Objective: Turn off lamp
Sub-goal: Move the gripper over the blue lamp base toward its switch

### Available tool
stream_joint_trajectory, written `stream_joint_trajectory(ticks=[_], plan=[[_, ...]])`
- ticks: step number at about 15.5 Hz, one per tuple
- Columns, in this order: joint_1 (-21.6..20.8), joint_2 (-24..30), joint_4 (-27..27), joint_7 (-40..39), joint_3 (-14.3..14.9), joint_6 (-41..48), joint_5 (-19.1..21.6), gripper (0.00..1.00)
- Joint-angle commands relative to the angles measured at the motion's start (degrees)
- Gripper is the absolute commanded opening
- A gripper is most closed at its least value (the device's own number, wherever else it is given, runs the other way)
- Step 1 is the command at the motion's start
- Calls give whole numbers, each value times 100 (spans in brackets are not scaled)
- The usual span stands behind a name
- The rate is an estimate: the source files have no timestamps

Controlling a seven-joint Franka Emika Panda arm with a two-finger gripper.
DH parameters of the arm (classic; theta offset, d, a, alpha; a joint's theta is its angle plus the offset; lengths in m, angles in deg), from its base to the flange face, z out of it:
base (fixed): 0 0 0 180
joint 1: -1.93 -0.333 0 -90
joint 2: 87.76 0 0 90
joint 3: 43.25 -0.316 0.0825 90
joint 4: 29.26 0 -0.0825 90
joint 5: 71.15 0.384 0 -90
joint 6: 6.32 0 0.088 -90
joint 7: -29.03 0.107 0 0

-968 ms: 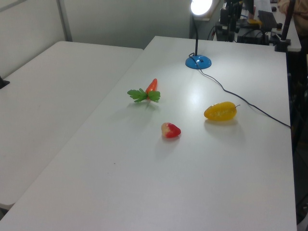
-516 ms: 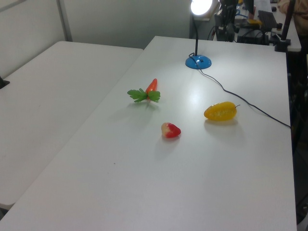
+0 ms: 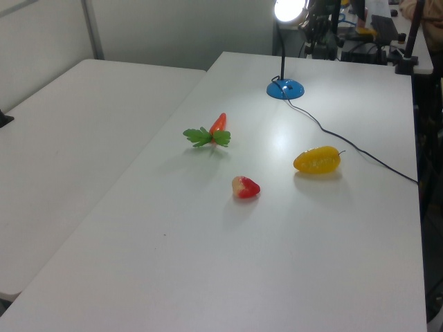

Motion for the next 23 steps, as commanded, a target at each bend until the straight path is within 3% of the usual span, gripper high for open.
stream_joint_trajectory(ticks=[1, 11, 23], plan=[[285, -315, -27, 79, 13, -673, 94, 0], [628, -1475, -27, 431, 21, -2651, 33, 0], [734, -2144, -440, 651, 21, -3197, 15, 0]])
